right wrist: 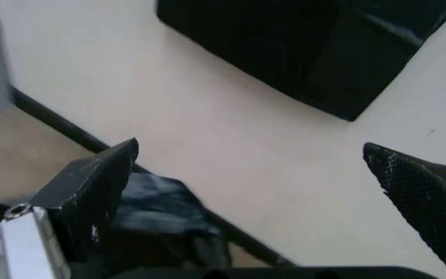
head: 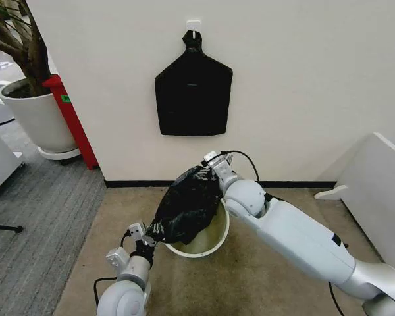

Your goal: Place the garbage bag over the trash bin.

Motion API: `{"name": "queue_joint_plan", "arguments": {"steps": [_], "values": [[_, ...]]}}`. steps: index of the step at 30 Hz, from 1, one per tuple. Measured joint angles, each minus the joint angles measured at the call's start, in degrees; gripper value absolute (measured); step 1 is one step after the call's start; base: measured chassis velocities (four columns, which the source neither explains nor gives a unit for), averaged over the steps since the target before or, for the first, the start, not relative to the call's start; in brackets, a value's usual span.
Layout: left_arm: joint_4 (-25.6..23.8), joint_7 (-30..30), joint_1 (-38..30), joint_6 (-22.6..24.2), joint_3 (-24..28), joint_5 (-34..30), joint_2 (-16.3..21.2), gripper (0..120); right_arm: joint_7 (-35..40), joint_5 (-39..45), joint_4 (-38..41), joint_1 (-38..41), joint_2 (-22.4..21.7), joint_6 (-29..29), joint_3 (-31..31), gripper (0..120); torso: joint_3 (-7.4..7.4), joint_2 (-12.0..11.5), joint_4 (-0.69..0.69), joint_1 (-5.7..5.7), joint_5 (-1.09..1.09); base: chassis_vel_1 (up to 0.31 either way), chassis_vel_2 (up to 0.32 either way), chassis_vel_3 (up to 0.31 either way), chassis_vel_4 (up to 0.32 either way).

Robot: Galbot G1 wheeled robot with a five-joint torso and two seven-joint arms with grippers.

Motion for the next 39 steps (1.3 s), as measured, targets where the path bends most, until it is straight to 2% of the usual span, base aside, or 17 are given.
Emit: {"name": "queue_joint_plan", "arguments": {"steps": [1, 3, 5, 7, 10, 22, 39], "values": [[0.4, -0.1, -0.3, -0.3, 0.0, 0.2, -0.2, 5, 4.8, 7.6, 2.7, -0.4, 0.2, -0.5, 0.2, 100, 0.00, 0.0, 0.00, 0.00, 0.01, 0.000, 0.000, 0.000, 0.000], [0.6, -0.3, -0.7, -0.3, 0.0, 0.4, -0.5, 5, 11.6, 16.8, 5.1, -1.1, 0.8, -0.7, 0.1, 100, 0.00, 0.0, 0.01, 0.00, -0.01, 0.000, 0.000, 0.000, 0.000], [0.7, -0.4, -0.8, -0.4, 0.0, 0.5, -0.7, 5, 13.1, 18.3, 5.4, -1.4, 1.0, -0.8, 0.0, 100, 0.00, 0.0, 0.01, 0.00, 0.00, 0.000, 0.000, 0.000, 0.000], [0.8, -0.6, -1.2, -0.4, 0.0, 1.2, -1.2, 5, 18.4, 20.3, 5.1, -2.1, 1.5, -0.8, -1.2, 100, 0.00, 0.0, 0.00, 0.00, 0.00, 0.000, 0.000, 0.000, 0.000], [0.7, -1.0, -1.3, -0.5, -0.1, 1.5, -1.5, 5, 21.5, 19.7, 3.1, -2.7, 1.7, -0.8, -2.5, 100, 0.00, 0.0, 0.01, 0.00, 0.00, 0.000, 0.000, 0.000, 0.000], [0.2, -1.0, -1.1, -0.9, -2.1, 0.4, -1.2, 5, 18.6, 14.8, 0.6, -5.2, -3.2, -0.8, -2.4, 100, 0.00, 0.0, 0.00, 0.00, 0.01, 0.000, 0.000, 0.000, 0.000], [-1.5, -1.4, -1.2, -0.9, -4.8, -2.6, -1.9, 5, 13.4, 9.3, 0.0, -13.0, -7.5, -0.8, 3.2, 100, 0.00, 0.0, 0.00, 0.00, 0.01, 0.000, 0.000, 0.000, 0.000]]}}
